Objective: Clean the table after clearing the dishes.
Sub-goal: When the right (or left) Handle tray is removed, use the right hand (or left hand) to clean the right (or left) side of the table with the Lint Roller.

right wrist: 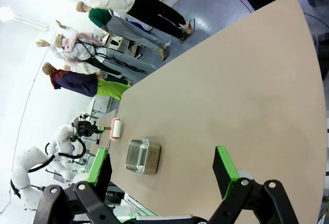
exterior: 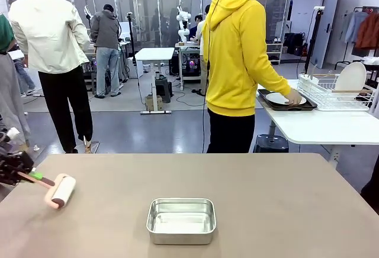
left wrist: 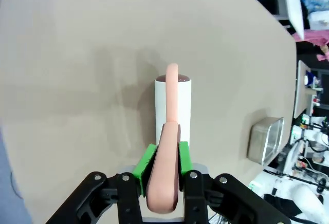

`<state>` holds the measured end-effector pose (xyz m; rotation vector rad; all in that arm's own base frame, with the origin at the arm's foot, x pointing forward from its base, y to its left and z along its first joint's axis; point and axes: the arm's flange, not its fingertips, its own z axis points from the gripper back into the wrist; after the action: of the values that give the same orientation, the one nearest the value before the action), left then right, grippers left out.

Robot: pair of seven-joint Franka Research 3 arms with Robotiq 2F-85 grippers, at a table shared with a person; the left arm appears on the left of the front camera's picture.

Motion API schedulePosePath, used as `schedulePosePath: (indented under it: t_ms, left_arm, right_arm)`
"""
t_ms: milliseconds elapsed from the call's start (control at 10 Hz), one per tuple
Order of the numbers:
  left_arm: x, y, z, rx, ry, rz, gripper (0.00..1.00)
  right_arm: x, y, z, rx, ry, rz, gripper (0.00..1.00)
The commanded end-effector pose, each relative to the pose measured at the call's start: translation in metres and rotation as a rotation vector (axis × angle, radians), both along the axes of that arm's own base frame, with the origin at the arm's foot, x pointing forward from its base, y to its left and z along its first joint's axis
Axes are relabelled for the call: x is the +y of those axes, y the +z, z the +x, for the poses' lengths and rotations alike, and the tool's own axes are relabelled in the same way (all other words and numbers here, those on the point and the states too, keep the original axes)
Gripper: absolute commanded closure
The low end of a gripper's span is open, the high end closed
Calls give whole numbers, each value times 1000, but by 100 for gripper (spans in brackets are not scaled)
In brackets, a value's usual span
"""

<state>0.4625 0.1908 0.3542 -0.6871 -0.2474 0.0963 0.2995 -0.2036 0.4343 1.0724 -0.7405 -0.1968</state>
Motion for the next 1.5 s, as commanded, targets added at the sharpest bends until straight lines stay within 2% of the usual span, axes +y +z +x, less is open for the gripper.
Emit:
schedulePosePath:
  t_ms: [0,400,700,800,900,1000,1400]
  left_arm:
    - [9,26,-6,22,8,36,77]
    - [-10,61,-16,-24,-5,76,77]
    - [-31,119,-49,-113,-16,81,77]
    - [-38,131,-61,-136,8,125,77]
    - [-43,133,-67,-163,29,137,77]
    - [-29,122,-40,-130,-17,87,77]
    - [-29,122,-40,-130,-17,87,77]
  right_arm:
    - [-1,1,-3,-11,14,-7,0]
    - [-1,1,-3,-11,14,-7,0]
    - [-1,1,-3,-11,14,-7,0]
    - [-1,1,-3,-11,14,-7,0]
    - [-1,1,-3,-11,14,-7,0]
    - [-1,1,-3,-11,14,-7,0]
    - [-1,1,-3,-11,14,-7,0]
